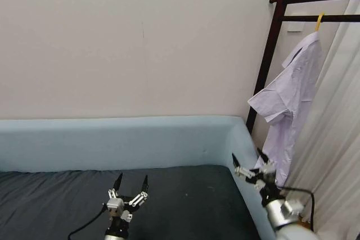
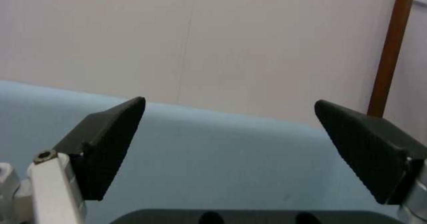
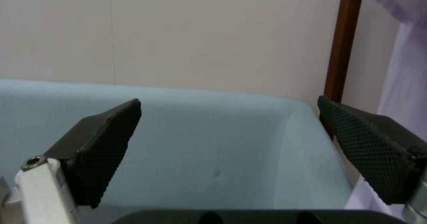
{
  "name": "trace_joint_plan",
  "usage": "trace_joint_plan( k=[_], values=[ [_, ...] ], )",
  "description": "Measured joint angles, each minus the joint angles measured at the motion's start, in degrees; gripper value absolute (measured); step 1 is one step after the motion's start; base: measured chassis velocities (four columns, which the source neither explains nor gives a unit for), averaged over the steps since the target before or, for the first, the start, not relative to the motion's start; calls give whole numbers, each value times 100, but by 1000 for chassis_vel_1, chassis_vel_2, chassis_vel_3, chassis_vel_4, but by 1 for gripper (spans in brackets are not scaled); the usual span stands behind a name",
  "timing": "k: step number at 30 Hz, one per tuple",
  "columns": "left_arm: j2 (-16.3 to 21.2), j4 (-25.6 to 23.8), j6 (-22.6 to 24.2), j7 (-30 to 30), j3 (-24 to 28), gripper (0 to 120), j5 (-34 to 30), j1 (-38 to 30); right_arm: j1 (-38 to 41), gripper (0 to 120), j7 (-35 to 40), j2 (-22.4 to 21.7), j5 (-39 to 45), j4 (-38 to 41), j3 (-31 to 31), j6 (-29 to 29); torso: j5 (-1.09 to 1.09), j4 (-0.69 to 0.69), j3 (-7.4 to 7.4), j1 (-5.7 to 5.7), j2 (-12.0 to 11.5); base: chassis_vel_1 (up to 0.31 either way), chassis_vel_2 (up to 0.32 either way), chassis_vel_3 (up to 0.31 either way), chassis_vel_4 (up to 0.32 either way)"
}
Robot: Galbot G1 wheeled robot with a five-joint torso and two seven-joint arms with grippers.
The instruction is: Pick up the clothes from the sofa and hang them on the clothes hanger.
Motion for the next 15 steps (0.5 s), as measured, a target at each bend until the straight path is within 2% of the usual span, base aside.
trace_joint_plan(
  k=[1,4,15],
  values=[
    [0,0,0,0,0,100,0,0,0,100,0,0,0,0,0,0,0,0,0,0,0,0,0,0,0],
    [-283,-94,39,-64,-63,100,248,258,-351,100,110,610,-602,22,87,69,2,0,0,0,0,0,0,0,0],
    [-308,-109,58,-81,-74,100,286,280,-349,100,163,660,-671,43,99,67,0,1,1,1,-1,0,0,0,0]
  ],
)
